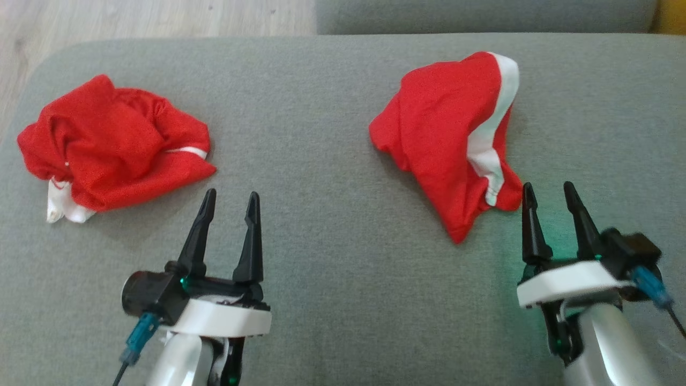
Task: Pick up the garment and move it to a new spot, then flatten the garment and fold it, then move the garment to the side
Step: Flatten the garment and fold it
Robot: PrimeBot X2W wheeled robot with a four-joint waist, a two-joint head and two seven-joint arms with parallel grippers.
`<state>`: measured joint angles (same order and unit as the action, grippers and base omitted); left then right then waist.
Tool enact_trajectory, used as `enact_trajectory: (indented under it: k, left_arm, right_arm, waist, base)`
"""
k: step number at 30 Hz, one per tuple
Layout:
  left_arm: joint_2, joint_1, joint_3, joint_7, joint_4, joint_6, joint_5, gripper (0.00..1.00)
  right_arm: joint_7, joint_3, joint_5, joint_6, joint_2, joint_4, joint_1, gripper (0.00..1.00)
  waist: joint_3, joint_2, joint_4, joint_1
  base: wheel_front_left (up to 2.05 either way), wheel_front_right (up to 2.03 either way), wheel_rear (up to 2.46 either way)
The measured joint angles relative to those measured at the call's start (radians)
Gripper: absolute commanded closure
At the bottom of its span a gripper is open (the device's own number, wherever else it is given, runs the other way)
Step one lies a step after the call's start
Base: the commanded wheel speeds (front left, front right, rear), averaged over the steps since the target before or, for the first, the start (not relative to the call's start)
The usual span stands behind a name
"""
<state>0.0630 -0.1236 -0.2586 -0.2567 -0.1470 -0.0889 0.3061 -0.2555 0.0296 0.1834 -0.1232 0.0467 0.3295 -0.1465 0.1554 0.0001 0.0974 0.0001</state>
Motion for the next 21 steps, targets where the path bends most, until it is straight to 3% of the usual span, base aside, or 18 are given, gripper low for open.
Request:
enact_trajectory:
  k: [7,15,16,17,18,21]
  left_arm:
    - [-0.011,-0.028,-0.005,0.000,-0.010,-0.014,-0.007,0.00]
    - [-0.012,-0.037,-0.006,0.000,-0.015,-0.018,-0.007,0.00]
    - [-0.012,-0.037,-0.008,0.000,-0.015,-0.018,-0.007,0.00]
    - [-0.012,-0.037,-0.009,0.000,-0.015,-0.018,-0.006,0.00]
    - [-0.012,-0.037,-0.009,0.000,-0.015,-0.018,-0.002,0.00]
    - [-0.012,-0.037,-0.008,0.000,-0.017,-0.017,0.003,0.00]
  right_arm:
    - [0.018,-0.035,-0.019,0.000,0.001,0.268,-0.144,0.00]
    - [0.018,-0.037,-0.051,0.000,0.001,0.469,-0.244,0.00]
    - [0.016,-0.035,-0.047,0.000,0.002,0.484,-0.255,0.21]
    - [0.016,-0.033,-0.044,0.000,0.003,0.496,-0.266,0.89]
    - [0.016,-0.027,-0.039,0.000,0.004,0.504,-0.278,1.00]
    - [0.008,-0.023,-0.007,0.000,0.003,0.508,-0.299,1.00]
  waist:
    - [0.040,0.0000,0.034,0.0000]
    - [0.062,0.0000,0.071,0.0000]
    - [0.062,0.0000,0.074,0.0000]
    - [0.062,0.0000,0.075,-0.0001]
    - [0.062,0.0000,0.075,0.0000]
    - [0.052,0.0000,0.066,0.0000]
  base:
    - [0.00,0.00,0.00]
    - [0.00,0.00,0.00]
    - [0.00,0.00,0.00]
    - [0.00,0.00,0.00]
    - [0.00,0.00,0.00]
    - [0.00,0.00,0.00]
